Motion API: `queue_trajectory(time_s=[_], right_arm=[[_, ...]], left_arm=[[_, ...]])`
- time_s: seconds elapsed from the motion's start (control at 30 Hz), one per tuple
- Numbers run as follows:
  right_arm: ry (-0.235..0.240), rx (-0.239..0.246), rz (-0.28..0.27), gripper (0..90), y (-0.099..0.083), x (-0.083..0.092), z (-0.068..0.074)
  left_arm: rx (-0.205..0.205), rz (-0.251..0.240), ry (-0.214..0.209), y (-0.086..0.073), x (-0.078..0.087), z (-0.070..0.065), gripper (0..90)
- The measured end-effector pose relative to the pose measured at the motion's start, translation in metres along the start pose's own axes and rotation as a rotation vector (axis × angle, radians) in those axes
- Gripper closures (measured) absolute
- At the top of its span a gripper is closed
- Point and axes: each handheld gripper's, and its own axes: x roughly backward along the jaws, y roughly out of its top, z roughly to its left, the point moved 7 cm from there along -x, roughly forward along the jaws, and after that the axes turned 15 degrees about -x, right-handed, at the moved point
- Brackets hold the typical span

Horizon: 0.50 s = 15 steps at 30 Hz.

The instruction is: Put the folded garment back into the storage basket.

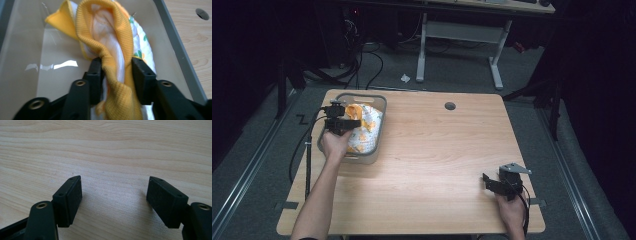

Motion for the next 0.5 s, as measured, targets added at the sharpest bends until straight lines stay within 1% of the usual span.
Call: queue_trajectory(time_s=[0.03, 0.13, 0.17, 0.3, 0.37, 0.43, 0.5], right_arm=[[0.000, 0.000, 0.000, 29.1, 0.000, 0.000, 0.000], [0.001, 0.000, 0.000, 29.1, 0.000, 0.000, 0.000], [0.001, 0.000, 0.000, 29.1, 0.000, 0.000, 0.000], [0.001, 0.000, 0.000, 29.1, 0.000, 0.000, 0.000], [0.001, 0.000, 0.000, 29.1, 0.000, 0.000, 0.000], [0.001, 0.000, 0.000, 29.1, 0.000, 0.000, 0.000], [0.000, 0.000, 0.000, 29.1, 0.000, 0.000, 0.000]], left_arm=[[-0.025, -0.001, 0.027, 0.000, 0.001, 0.001, 54.3], [-0.036, -0.012, 0.058, 0.001, 0.006, 0.002, 46.6], [-0.041, -0.026, 0.062, 0.002, 0.009, 0.003, 44.5], [-0.063, -0.070, 0.064, 0.007, 0.023, 0.001, 41.4], [-0.079, -0.086, 0.056, 0.008, 0.030, -0.003, 39.7], [-0.102, -0.098, 0.063, 0.009, 0.036, -0.007, 37.7], [-0.111, -0.119, 0.061, 0.010, 0.042, -0.011, 36.1]])
